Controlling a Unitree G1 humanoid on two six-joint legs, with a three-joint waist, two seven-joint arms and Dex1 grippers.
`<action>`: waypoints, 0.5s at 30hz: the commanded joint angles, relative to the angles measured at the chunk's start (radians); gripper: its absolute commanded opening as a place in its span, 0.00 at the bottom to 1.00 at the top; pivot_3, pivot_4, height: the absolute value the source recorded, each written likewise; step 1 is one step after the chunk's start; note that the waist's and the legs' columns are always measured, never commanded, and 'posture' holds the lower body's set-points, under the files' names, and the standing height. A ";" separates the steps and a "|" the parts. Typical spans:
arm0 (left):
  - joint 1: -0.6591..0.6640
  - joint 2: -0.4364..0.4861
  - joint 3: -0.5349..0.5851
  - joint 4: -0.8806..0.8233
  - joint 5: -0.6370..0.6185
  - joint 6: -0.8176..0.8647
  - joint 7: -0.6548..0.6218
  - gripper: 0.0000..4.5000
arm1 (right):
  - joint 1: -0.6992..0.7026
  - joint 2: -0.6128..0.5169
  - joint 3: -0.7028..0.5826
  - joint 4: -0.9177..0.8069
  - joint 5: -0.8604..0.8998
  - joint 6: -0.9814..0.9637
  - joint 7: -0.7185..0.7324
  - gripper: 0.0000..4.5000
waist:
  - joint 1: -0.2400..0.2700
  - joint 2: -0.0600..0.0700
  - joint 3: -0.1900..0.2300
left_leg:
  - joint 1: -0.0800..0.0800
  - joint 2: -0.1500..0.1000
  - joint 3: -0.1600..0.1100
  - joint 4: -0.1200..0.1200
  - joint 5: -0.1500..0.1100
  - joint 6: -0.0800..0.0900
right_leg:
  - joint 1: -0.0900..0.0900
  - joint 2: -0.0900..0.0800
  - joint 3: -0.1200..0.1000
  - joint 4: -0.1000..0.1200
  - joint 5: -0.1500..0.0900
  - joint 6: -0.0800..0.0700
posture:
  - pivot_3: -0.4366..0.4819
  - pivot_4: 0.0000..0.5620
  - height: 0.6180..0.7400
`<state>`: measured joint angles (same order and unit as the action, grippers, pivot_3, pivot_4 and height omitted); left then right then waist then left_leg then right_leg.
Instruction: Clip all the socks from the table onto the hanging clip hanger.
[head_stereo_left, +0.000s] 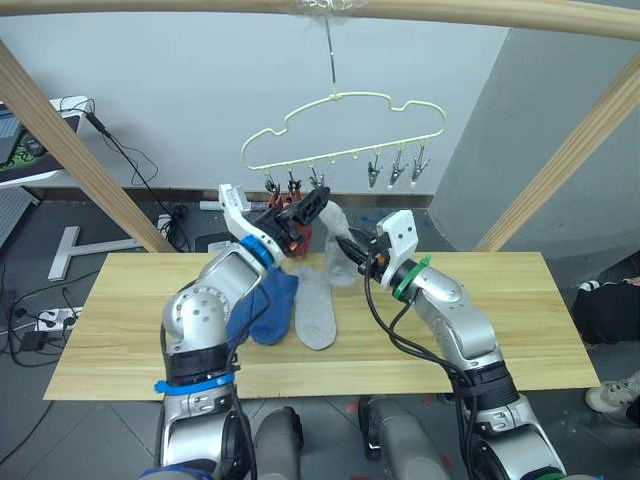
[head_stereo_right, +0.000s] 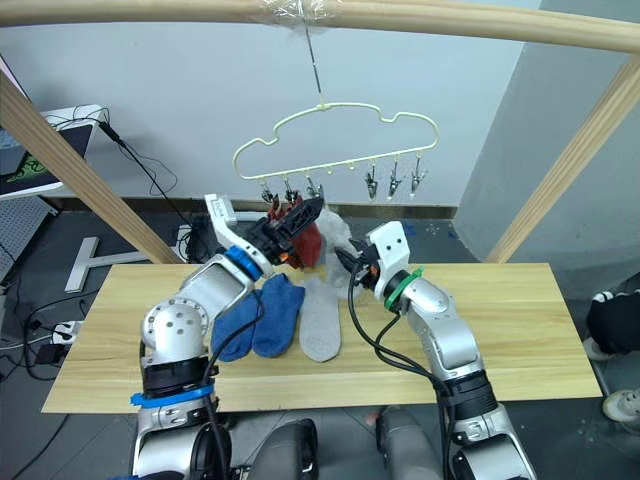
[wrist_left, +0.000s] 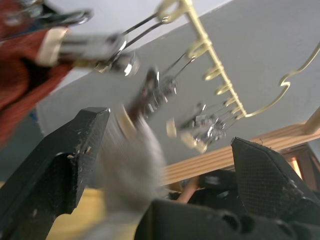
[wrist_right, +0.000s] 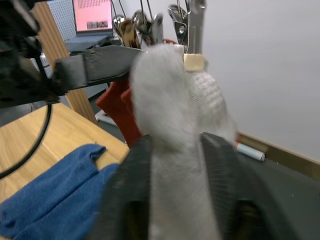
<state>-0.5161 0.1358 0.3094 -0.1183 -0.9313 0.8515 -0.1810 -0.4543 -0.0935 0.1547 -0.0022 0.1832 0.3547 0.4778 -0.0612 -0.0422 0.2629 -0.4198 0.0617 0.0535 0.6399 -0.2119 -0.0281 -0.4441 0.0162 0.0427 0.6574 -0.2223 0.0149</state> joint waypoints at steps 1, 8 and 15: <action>0.027 0.040 0.003 -0.098 -0.043 0.033 0.002 1.00 | 0.009 -0.012 -0.001 -0.047 0.016 0.026 0.010 0.64 | 0.001 0.000 0.000 | 0.000 0.000 0.000 0.000 0.000 0.000 | 0.000 0.000 0.000 0.000 0.000 0.000 | 0.42 0.47 1.00; 0.096 0.187 -0.111 -0.218 0.063 0.011 -0.098 1.00 | 0.061 -0.024 -0.045 -0.151 0.017 0.109 -0.060 0.99 | 0.005 0.000 0.000 | -0.001 0.000 0.000 -0.001 0.000 0.000 | -0.001 -0.001 0.001 -0.001 0.000 0.000 | 0.45 0.47 1.00; 0.135 0.296 -0.196 -0.282 0.194 -0.105 -0.231 1.00 | -0.004 -0.004 -0.130 -0.211 -0.003 0.127 -0.191 0.91 | 0.005 0.000 0.000 | -0.002 0.000 0.001 -0.001 0.000 0.000 | -0.003 -0.001 0.001 -0.001 0.000 -0.001 | 0.44 0.47 1.00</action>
<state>-0.3875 0.4052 0.1310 -0.3341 -0.7730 0.7978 -0.3587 -0.4143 -0.1023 0.0626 -0.1553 0.1788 0.4956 0.3273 -0.0560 -0.0419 0.2632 -0.4224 0.0619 0.0545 0.6378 -0.2119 -0.0282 -0.4485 0.0151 0.0443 0.6568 -0.2227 0.0142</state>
